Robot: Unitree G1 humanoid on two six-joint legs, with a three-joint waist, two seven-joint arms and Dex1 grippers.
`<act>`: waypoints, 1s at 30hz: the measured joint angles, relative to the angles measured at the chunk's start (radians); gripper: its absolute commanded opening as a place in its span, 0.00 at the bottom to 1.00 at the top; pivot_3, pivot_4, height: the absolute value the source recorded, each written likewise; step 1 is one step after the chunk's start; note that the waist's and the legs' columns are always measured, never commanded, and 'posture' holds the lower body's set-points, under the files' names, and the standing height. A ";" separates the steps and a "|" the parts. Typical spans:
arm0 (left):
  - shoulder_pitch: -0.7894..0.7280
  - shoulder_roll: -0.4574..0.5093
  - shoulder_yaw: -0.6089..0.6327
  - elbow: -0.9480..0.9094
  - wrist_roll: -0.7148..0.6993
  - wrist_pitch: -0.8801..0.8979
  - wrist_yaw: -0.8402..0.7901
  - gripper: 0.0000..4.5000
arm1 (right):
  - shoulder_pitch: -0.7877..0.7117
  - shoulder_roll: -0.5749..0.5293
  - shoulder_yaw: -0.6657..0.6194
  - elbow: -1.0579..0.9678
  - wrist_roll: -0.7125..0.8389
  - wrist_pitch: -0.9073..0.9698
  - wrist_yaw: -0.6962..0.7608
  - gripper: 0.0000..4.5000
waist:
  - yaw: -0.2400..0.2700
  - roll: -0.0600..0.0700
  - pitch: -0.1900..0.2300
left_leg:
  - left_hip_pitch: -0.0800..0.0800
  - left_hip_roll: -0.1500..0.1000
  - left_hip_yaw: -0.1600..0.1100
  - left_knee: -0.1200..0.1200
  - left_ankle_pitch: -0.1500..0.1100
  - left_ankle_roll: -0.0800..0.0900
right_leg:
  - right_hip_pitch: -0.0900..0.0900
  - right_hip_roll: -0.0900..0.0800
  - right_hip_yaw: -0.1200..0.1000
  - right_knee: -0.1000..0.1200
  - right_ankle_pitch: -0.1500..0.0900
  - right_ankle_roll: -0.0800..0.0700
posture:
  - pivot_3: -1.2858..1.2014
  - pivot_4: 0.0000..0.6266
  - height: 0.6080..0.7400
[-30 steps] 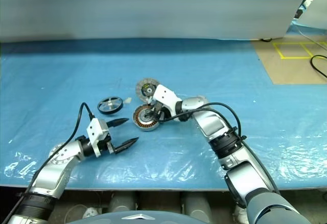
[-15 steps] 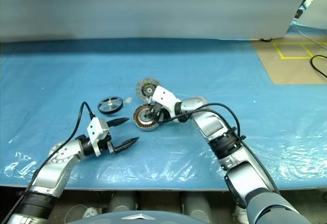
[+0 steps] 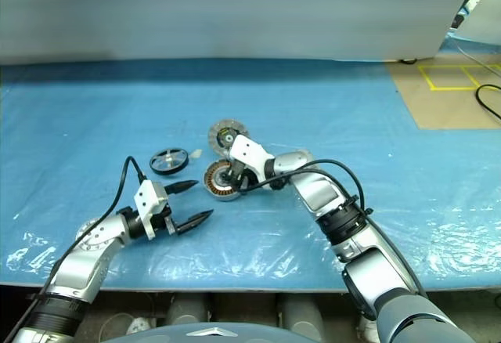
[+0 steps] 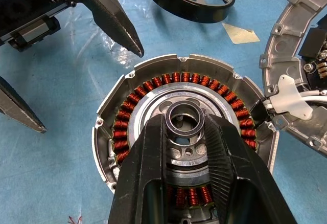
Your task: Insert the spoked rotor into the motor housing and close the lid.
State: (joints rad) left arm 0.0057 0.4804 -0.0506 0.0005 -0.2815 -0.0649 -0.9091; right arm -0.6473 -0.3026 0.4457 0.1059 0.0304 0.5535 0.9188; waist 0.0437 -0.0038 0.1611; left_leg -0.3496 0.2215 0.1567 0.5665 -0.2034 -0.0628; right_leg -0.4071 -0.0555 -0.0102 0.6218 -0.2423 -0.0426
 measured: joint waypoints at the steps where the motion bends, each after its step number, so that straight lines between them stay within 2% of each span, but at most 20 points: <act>1: 0.000 0.000 0.000 0.000 0.000 0.000 0.001 1.00 | 0.000 0.000 0.000 0.001 -0.001 -0.001 0.000 0.15 | 0.000 0.000 0.000 | 0.000 0.000 0.000 0.000 0.000 0.000 | 0.000 0.000 0.000 0.000 0.000 0.000 | 0.52 0.24 1.00; 3: 0.000 0.000 0.000 -0.001 0.000 0.000 0.001 1.00 | 0.000 0.001 0.000 0.003 -0.003 -0.002 0.000 0.15 | 0.000 0.000 0.000 | 0.000 0.000 0.000 0.000 0.000 0.000 | 0.000 0.000 0.000 0.000 0.000 0.000 | 0.52 0.24 1.00; 11: 0.000 0.000 0.000 -0.003 0.001 0.002 0.001 1.00 | 0.000 0.012 -0.003 0.017 0.000 -0.016 0.000 0.71 | 0.000 0.000 0.000 | 0.000 0.000 0.000 0.001 0.000 0.000 | 0.000 0.000 0.000 0.000 0.000 0.000 | 0.52 0.24 1.00; 18: -0.006 0.001 -0.001 -0.004 0.001 0.009 0.000 1.00 | -0.003 0.061 -0.141 -0.044 0.173 0.087 0.028 0.71 | 0.000 0.000 0.000 | 0.000 0.000 0.000 0.000 0.000 0.000 | 0.000 0.000 0.000 0.000 0.000 0.000 | 0.52 0.24 1.00; 19: -0.009 0.001 -0.002 -0.004 0.002 0.009 0.000 1.00 | -0.008 0.065 -0.155 -0.047 0.188 0.093 0.026 0.62 | 0.000 0.000 0.000 | 0.000 0.000 0.000 0.000 0.000 0.000 | 0.000 0.000 0.000 0.000 0.000 0.000 | 0.52 0.24 1.00; 21: -0.011 0.001 -0.003 -0.003 0.004 0.009 -0.001 1.00 | -0.009 0.059 -0.158 -0.047 0.188 0.088 0.018 0.51 | 0.000 0.000 0.000 | 0.000 0.000 0.000 0.000 0.000 0.000 | 0.000 0.000 0.000 0.000 0.000 0.000 | 0.52 0.24 1.00; 27: -0.019 0.000 -0.010 -0.003 0.008 0.009 -0.002 1.00 | -0.008 0.040 -0.099 -0.011 0.106 0.011 -0.029 0.04 | 0.000 0.000 0.000 | 0.000 0.000 0.000 0.000 0.000 0.000 | 0.000 0.000 0.000 0.000 0.000 0.000 | 0.52 0.24 1.00; 28: -0.021 0.000 -0.012 -0.003 0.009 0.009 -0.002 1.00 | -0.007 0.041 -0.090 0.003 0.094 -0.001 -0.040 0.00 | 0.000 0.000 0.000 | 0.000 0.000 0.000 0.000 0.000 0.000 | 0.000 0.000 0.000 0.000 0.000 0.000 | 0.52 0.24 1.00; 30: -0.022 -0.001 -0.014 -0.003 0.010 0.009 -0.002 1.00 | -0.006 0.048 -0.076 0.027 0.069 -0.017 -0.060 0.00 | -0.001 0.000 0.000 | 0.000 0.000 0.000 0.000 0.000 0.000 | 0.000 0.000 0.000 0.000 0.000 0.000 | 0.52 0.24 1.00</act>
State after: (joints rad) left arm -0.0162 0.4798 -0.0645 -0.0027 -0.2715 -0.0558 -0.9111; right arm -0.6530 -0.2548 0.3697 0.1332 0.0994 0.5369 0.8583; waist 0.0429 -0.0038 0.1611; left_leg -0.3498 0.2216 0.1567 0.5666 -0.2033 -0.0630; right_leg -0.4073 -0.0556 -0.0102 0.6218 -0.2423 -0.0426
